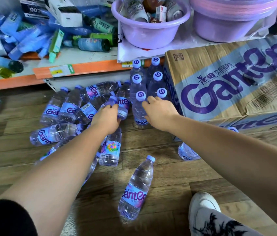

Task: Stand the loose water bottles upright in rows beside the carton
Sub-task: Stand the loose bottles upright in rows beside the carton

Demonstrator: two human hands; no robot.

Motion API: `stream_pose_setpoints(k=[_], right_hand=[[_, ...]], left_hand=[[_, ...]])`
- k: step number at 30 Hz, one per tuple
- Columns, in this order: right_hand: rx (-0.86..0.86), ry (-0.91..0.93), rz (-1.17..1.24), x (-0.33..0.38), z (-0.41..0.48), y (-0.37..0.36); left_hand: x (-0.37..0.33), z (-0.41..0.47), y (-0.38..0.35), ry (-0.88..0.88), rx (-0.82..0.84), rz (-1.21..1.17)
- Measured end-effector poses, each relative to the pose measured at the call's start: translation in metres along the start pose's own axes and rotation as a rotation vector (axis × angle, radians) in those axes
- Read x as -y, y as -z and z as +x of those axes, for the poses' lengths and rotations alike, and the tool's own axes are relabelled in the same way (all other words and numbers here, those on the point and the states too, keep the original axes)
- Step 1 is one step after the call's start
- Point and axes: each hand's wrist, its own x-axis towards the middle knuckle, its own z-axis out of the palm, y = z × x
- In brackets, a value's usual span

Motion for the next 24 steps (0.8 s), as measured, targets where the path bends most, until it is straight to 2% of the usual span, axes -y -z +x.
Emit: stream_pose_setpoints(k=[4, 9, 12, 17, 24], right_hand=[[0.101, 0.071, 0.045, 0.011, -0.002, -0.011], [0.508, 0.128, 0.103, 0.017, 0.010, -0.035], [0.606, 0.157, 0.080, 0.018, 0.015, -0.054], [0.731, 0.139, 0.134, 0.025, 0.022, -0.087], [1.120, 0.081, 0.295, 0.045, 0.011, -0.115]], left_hand=[[0.020, 0.003, -0.002, 0.068, -0.025, -0.025], [0.030, 0.018, -0.008, 0.118, 0.031, -0.055], [0.029, 0.031, -0.012, 0.134, 0.015, -0.061], [0.028, 0.056, -0.014, 0.148, -0.004, -0.083], [0.029, 0.089, -0.023, 0.148, 0.021, -0.182]])
